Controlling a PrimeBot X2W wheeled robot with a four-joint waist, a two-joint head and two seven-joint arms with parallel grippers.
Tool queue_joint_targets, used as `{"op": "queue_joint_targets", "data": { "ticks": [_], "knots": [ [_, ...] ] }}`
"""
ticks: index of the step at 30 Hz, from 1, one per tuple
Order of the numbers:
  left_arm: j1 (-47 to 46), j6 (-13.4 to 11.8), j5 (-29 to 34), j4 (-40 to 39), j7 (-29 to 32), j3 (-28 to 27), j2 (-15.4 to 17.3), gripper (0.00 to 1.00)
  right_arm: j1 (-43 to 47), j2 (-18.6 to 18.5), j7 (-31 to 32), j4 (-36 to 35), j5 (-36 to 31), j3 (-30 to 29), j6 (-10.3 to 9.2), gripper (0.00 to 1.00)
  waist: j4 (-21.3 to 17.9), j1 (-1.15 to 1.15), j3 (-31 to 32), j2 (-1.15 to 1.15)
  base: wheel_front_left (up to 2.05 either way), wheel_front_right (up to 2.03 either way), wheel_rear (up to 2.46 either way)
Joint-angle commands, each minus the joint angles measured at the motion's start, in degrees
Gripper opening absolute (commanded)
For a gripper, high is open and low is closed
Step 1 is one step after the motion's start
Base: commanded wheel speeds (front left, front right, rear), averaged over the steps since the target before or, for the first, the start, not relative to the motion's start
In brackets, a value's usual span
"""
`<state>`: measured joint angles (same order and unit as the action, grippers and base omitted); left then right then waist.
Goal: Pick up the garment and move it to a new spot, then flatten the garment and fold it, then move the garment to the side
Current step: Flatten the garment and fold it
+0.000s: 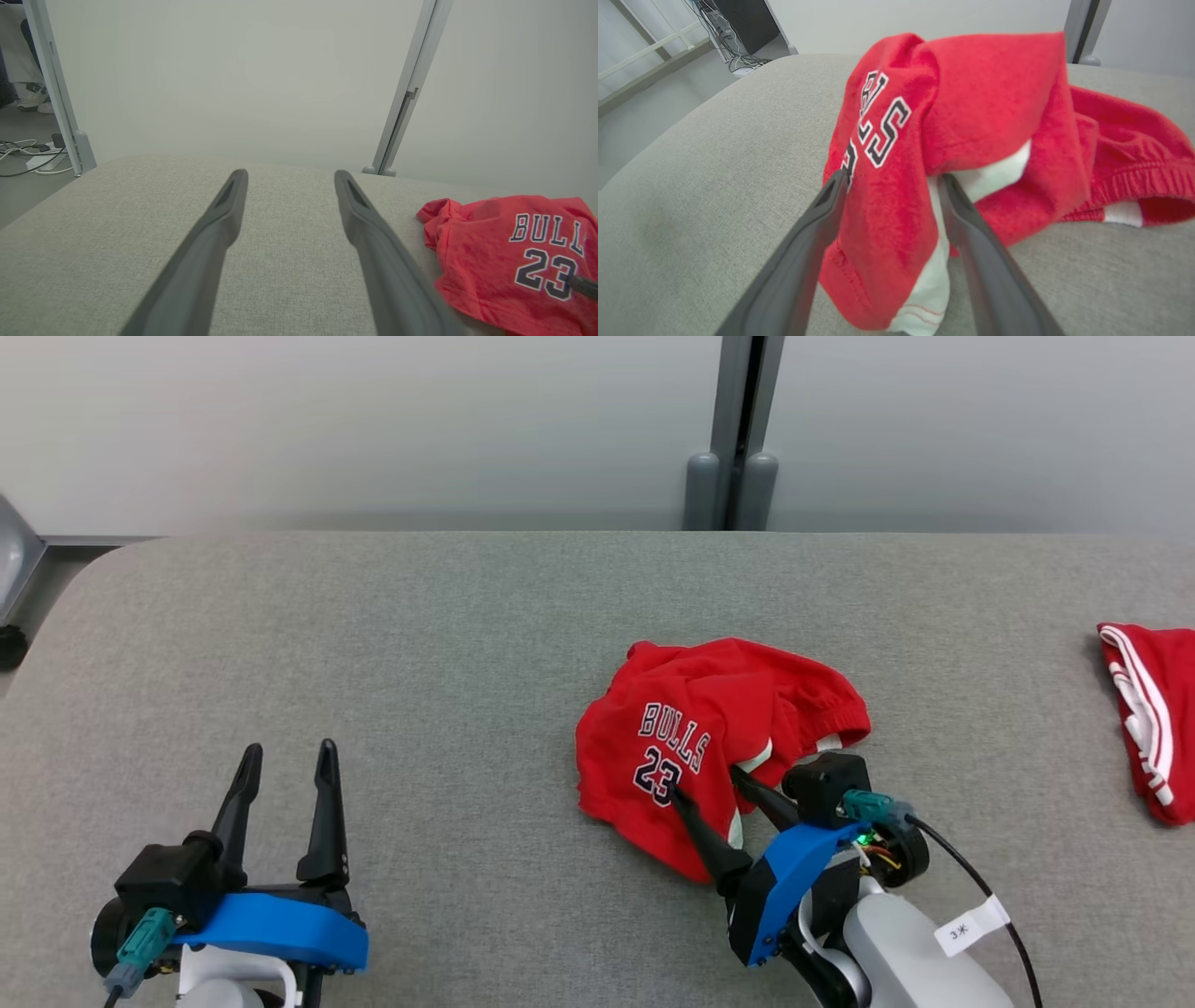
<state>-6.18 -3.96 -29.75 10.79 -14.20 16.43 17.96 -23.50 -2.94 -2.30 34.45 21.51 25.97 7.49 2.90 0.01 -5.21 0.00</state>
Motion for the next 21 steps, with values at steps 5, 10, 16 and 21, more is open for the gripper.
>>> {"op": "queue_joint_targets", "data": {
  "ticks": [5,10,16,21],
  "knots": [
    [-1.3,0.46,0.25,0.7,-0.14,0.37,-0.14,1.0,-2.9,0.01,0.37,3.91,5.31,4.28,0.01,0.45,1.32,-0.01,-0.39,0.0,0.0,0.0,0.0],
    [-1.05,0.64,0.14,1.12,-0.32,0.34,-0.04,1.0,-4.17,0.02,-1.52,2.58,8.38,7.26,0.01,0.0,1.46,-0.01,0.12,0.0,0.0,0.0,0.0],
    [-0.56,0.65,-0.09,1.28,-0.49,-0.03,0.14,1.0,-9.28,0.03,-4.57,-4.3,12.66,10.97,0.01,0.0,0.97,-0.01,0.94,0.0,0.0,0.0,0.0],
    [-0.1,0.59,-0.11,1.22,-0.57,-0.19,0.13,1.0,-16.38,0.05,-4.82,-10.14,15.57,12.82,0.01,0.0,0.48,-0.01,1.55,0.0,0.0,0.0,0.0]
  ]
}}
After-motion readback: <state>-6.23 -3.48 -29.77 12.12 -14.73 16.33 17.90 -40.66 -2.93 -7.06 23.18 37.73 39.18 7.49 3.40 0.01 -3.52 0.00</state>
